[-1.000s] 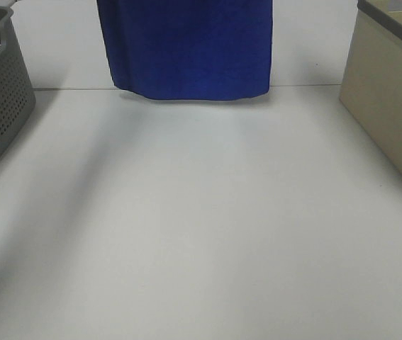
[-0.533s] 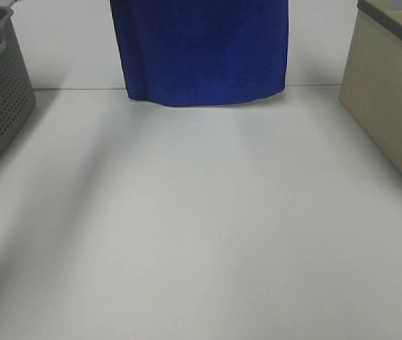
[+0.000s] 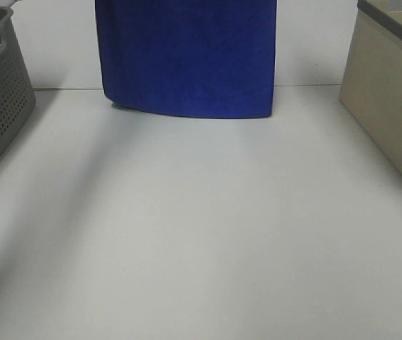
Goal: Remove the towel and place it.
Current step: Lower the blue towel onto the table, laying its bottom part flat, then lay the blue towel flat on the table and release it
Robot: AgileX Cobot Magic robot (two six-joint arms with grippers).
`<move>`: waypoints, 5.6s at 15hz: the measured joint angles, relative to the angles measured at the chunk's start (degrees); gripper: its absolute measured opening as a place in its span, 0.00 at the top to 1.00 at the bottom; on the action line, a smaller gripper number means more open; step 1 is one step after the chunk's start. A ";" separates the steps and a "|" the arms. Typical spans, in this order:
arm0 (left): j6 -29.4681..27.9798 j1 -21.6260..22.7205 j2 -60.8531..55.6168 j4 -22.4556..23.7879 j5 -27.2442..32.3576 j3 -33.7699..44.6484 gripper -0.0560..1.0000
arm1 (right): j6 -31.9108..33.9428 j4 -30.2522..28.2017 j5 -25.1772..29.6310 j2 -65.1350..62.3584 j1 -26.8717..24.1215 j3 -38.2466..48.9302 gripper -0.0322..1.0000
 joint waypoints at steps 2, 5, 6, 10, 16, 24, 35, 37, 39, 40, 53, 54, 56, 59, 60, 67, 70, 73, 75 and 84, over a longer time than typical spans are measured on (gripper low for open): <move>-0.17 -0.63 -1.95 -0.29 13.64 0.00 0.95 | 1.95 1.78 10.66 -2.01 0.00 0.00 0.95; -0.17 -1.89 -7.39 -3.44 33.92 0.00 0.95 | 1.89 7.68 24.81 -6.36 0.17 0.00 0.95; -0.17 -2.01 -9.68 -5.16 41.08 0.00 0.95 | 1.32 10.66 30.48 -7.96 0.40 0.00 0.95; -0.34 -2.01 -15.30 -9.63 65.37 -0.06 0.95 | -0.74 21.03 47.78 -13.12 0.57 0.00 0.95; -4.53 -2.01 -19.77 -15.24 75.86 0.11 0.95 | -0.92 24.41 67.55 -16.50 0.57 -0.06 0.95; -6.76 -2.01 -42.11 -21.54 75.75 39.71 0.95 | -0.92 28.93 67.84 -28.36 0.57 22.86 0.95; -8.94 -2.18 -65.89 -33.69 75.23 70.59 0.95 | 0.40 36.10 67.61 -51.68 0.69 53.69 0.95; -9.22 -2.18 -66.86 -35.47 75.11 77.64 0.95 | 0.57 37.41 67.55 -53.46 0.69 59.82 0.95; -9.17 -2.18 -67.04 -38.39 75.00 84.40 0.95 | 0.63 37.59 67.49 -54.55 0.69 65.55 0.95; -8.77 -2.18 -67.04 -39.42 74.83 88.06 0.95 | 0.69 38.10 67.44 -54.66 0.69 68.24 0.95; -0.63 -2.18 -53.34 -45.44 70.53 108.23 0.95 | -3.09 44.46 65.60 -38.96 0.69 93.05 0.95; 0.80 -2.18 -50.42 -45.89 69.33 108.23 0.95 | -3.90 44.35 64.86 -36.27 0.63 93.05 0.95; 3.84 -2.18 -44.00 -46.87 67.49 108.23 0.95 | -5.16 43.83 63.25 -30.71 0.63 93.05 0.95; 6.93 -2.18 -35.92 -48.13 65.26 108.17 0.95 | -6.82 43.77 60.91 -22.80 0.63 92.93 0.95; 8.14 -2.18 -33.75 -48.93 64.92 108.17 0.95 | -7.16 43.77 60.28 -20.51 0.63 93.05 0.95; 11.23 -2.18 -27.79 -50.08 63.77 108.12 0.95 | -10.08 44.75 58.04 -11.57 0.63 92.99 0.95; 11.23 -2.18 -27.79 -49.96 63.60 108.12 0.95 | -10.08 45.03 57.93 -11.57 0.63 92.99 0.95; 11.23 -2.12 -27.79 -48.82 63.48 108.12 0.93 | -11.17 45.21 58.50 -11.57 0.63 92.99 0.95; 11.23 -1.83 -27.79 -46.35 64.06 108.35 0.89 | -11.29 43.60 58.67 -11.34 0.52 93.28 0.95; 11.06 -1.78 -27.79 -43.60 65.26 108.40 0.53 | -11.63 45.78 58.96 -11.23 0.40 93.62 0.36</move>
